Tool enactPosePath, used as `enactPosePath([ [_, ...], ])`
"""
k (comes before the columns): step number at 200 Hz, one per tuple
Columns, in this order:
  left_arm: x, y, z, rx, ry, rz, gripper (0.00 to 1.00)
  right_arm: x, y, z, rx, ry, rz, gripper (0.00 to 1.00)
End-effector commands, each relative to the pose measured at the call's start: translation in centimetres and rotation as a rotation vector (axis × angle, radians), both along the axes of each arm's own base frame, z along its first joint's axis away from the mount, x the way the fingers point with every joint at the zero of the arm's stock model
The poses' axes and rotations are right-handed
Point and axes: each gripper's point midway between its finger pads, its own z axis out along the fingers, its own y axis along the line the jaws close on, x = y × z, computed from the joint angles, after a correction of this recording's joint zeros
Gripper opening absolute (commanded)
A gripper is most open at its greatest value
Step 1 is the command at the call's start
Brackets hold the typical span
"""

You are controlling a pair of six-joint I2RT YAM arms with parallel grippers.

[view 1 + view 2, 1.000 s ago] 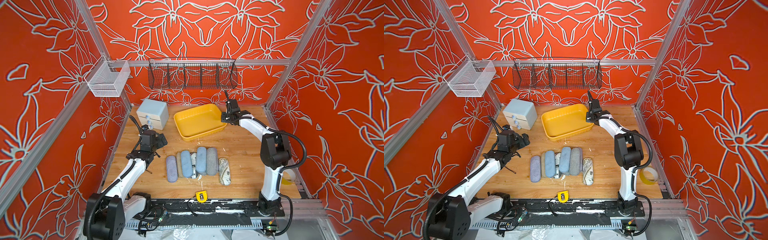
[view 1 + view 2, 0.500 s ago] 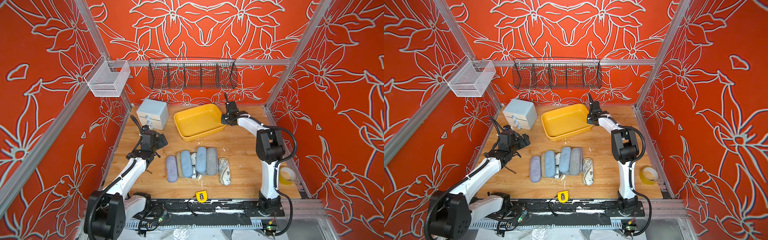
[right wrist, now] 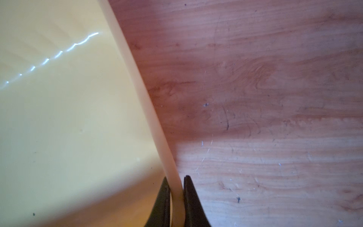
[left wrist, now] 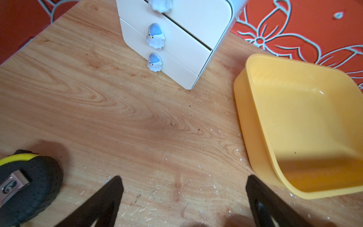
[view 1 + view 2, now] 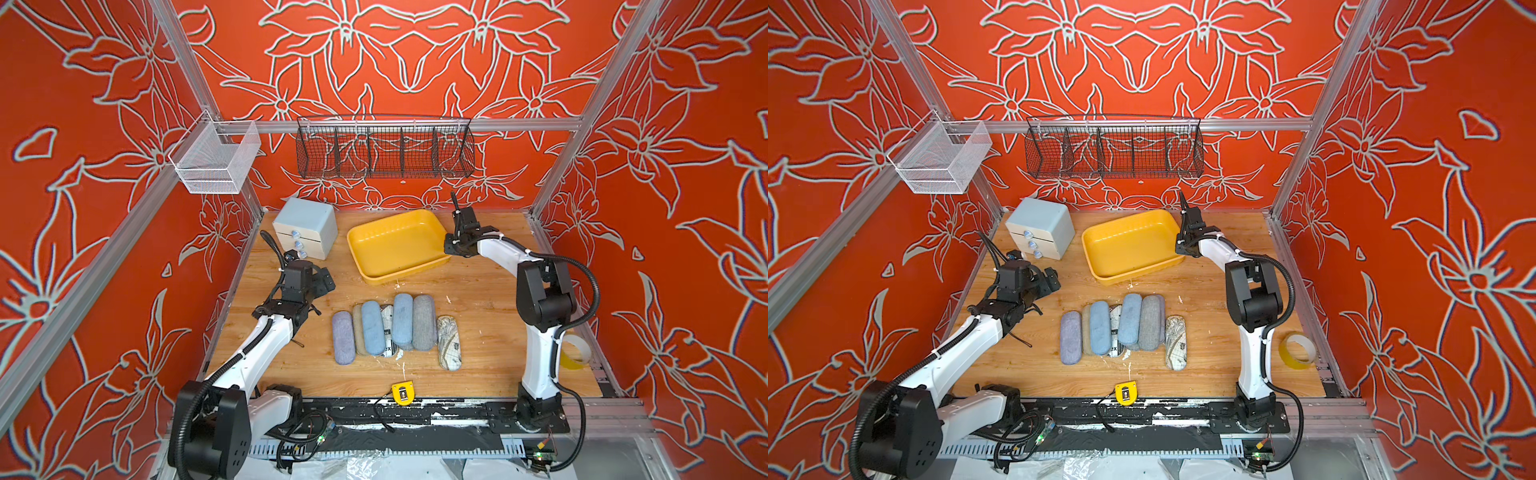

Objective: Put the glasses cases into the storage boxes
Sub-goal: Adjust the storage box at the center of the board.

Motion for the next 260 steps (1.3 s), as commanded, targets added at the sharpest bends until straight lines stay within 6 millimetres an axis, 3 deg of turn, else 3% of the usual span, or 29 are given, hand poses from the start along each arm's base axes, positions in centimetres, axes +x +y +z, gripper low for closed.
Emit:
enactPosePath([
  [1,0.6,-0.2,0.7,-0.005,-0.021,0.0,0.98,-2.5,0.1,-1.0,-0.001,0.073,0.013,0.04],
  [77,0.5,-0.4,1.0,-0.02,-0.028,-0.005,0.98,-7.1,2.3,-0.9,0.005,0.106,-0.004,0.06],
  [119,1.1,-1.8,0.4,-0.064,0.006,-0.064,0.93,-8.3,2.9,-1.8,0.039,0.091,-0.069,0.05],
  [152,1.7,-2.8,-1.4,-0.116,0.16,-0.07,0.93,-8.3,2.7,-1.9,0.038,0.083,-0.081,0.06],
  [187,3.0,-5.7,-2.9,-0.163,0.2,-0.13,0.74,-8.3,2.7,-2.0,0.037,0.081,-0.08,0.06],
  [214,3.7,-7.3,-4.1,-0.125,0.247,-0.144,0.67,-8.7,2.5,-2.3,0.036,0.083,-0.085,0.07],
  [231,4.1,-8.1,-4.9,-0.109,0.272,-0.153,0.55,-8.9,2.5,-2.3,0.038,0.079,-0.083,0.07],
  [260,5.0,-9.5,-6.0,-0.092,0.3,-0.175,0.52,-9.4,2.1,-2.5,0.029,0.081,-0.088,0.07],
])
